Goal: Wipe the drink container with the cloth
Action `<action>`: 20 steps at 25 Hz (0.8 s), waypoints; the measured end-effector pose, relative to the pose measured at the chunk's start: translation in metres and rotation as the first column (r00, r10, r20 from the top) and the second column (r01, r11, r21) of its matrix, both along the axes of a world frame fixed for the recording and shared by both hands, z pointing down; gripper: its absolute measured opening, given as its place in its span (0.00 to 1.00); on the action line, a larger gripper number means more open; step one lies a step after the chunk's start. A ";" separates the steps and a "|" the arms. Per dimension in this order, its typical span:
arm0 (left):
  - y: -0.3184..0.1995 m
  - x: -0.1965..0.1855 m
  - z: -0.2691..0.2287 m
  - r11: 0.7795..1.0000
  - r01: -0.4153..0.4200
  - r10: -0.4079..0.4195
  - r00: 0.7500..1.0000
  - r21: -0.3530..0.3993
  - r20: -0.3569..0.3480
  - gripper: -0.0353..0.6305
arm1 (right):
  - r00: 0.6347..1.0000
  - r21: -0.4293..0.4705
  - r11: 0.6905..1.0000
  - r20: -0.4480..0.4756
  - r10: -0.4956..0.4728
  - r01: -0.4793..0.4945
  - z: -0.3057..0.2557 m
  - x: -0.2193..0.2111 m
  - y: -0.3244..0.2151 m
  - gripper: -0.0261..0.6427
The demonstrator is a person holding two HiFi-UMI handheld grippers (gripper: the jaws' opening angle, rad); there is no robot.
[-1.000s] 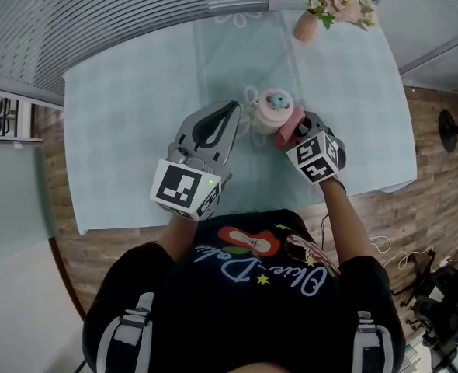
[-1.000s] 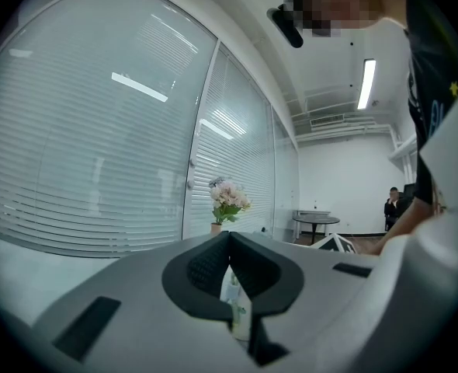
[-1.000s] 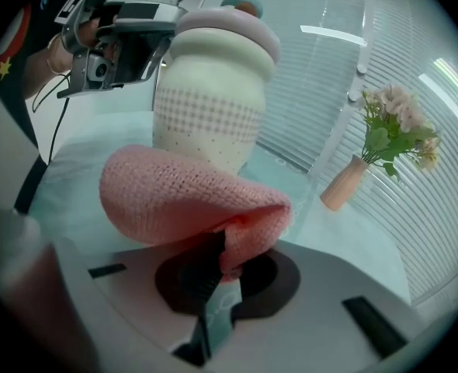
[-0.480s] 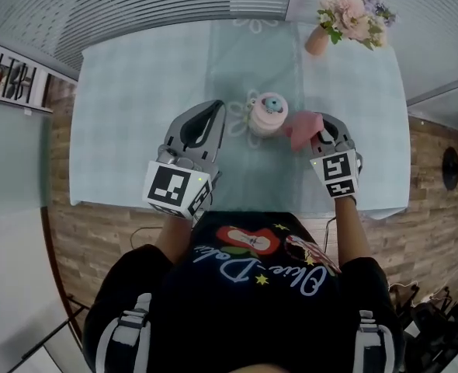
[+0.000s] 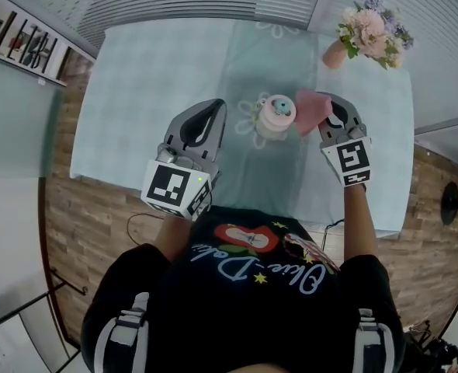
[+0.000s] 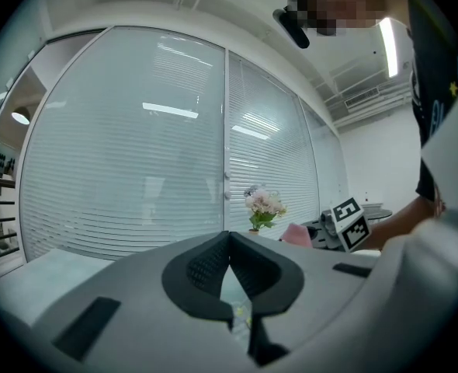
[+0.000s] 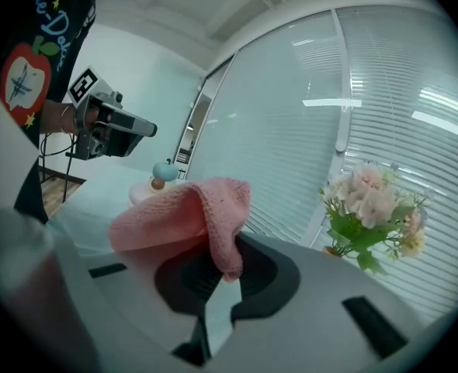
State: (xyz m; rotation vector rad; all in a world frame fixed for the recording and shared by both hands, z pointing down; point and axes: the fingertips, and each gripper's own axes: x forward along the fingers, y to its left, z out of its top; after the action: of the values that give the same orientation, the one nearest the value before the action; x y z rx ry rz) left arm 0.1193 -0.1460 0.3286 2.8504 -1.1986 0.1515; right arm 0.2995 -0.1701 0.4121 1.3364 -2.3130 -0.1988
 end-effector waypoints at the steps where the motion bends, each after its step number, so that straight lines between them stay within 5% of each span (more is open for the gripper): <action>1: 0.000 -0.002 0.000 1.000 0.012 -0.012 1.000 0.000 0.002 0.06 | 1.000 -0.002 1.000 0.025 -0.018 0.018 0.000 -0.003 -0.003 0.06; 7: 0.003 -0.014 -0.002 0.998 0.070 -0.070 0.998 0.005 0.009 0.06 | 0.981 -0.030 0.992 0.151 -0.119 0.125 0.006 -0.021 -0.013 0.06; 20: -0.003 -0.017 -0.003 0.995 0.104 -0.104 0.995 0.006 0.005 0.06 | 0.959 -0.103 0.960 0.146 -0.243 0.259 0.034 -0.045 -0.015 0.06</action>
State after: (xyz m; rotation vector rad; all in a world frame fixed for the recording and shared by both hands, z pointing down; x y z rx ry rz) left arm 0.1023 -0.1489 0.3258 2.7857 -1.3473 0.1527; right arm 0.2541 -0.1848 0.4465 1.0211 -2.5600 -0.0495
